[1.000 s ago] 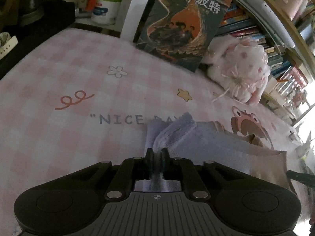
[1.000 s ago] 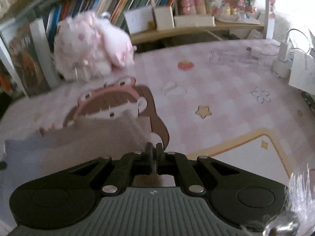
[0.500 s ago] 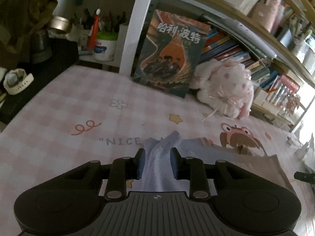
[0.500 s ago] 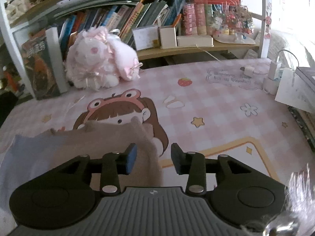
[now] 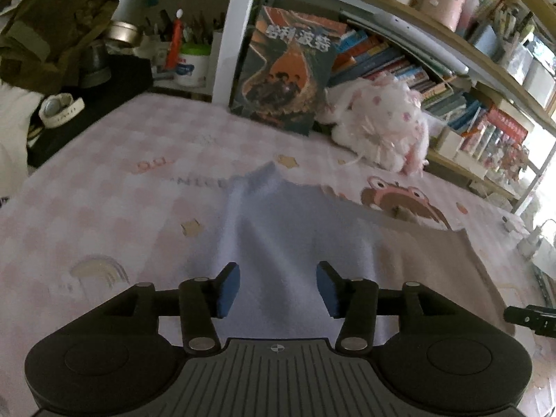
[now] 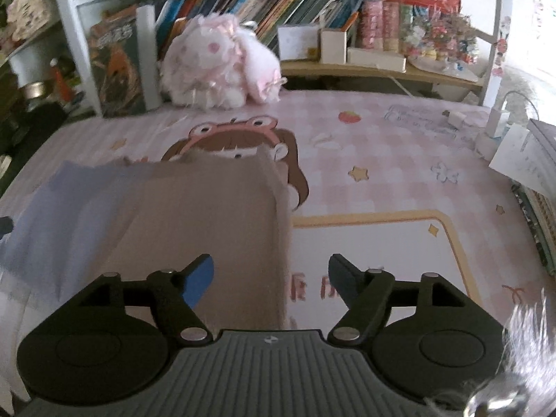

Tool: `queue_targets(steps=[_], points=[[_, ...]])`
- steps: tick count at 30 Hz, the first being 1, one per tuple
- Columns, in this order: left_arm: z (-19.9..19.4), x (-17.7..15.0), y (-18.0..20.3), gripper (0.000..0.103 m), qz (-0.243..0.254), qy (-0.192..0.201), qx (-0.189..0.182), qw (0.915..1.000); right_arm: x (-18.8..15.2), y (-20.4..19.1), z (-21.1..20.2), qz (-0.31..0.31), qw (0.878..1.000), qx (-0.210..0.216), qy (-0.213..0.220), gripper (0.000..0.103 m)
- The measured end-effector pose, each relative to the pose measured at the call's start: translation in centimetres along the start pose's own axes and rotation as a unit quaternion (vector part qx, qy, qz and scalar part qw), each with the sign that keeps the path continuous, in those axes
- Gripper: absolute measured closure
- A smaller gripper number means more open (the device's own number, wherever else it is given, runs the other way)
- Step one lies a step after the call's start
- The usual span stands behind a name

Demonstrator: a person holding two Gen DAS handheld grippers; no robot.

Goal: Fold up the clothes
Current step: 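Withdraw both tools upward from the folded sweater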

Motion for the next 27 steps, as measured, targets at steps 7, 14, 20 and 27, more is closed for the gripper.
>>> queue_targets(steps=[7, 14, 20, 27], points=[[-2.0, -2.5, 3.7, 0.037, -0.008, -0.003, 0.021, 0.9997, -2.1, 0.8, -1.0, -0.034, 0.999, 0.029, -0.024, 0.022], [-3.4, -5.3, 7.0, 0.033, -0.015, -0.019, 0.039, 0.9990, -4.5, 1.9, -1.6, -0.078, 0.994, 0.055, -0.051, 0.019], [-4.3, -6.8, 8.5, 0.032, -0.013, -0.031, 0.054, 0.9980, -6.4, 2.4, -1.9, -0.105, 0.989, 0.076, -0.071, 0.018], [-5.0, -7.4, 8.6, 0.027, -0.017, -0.039, 0.067, 0.9968, -7.0, 2.0, -2.2, -0.116, 0.986, 0.094, -0.081, 0.017]])
Point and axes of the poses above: each gripper's, at about its wrist camera, not at the fingertips, and z roughly the way its jaws point, y to its right, x to its top, the point moved 9 cm from there along z, roughly the way its jaws point, and after that the axes turned 10 degrees about z, right-handed, at the moved point
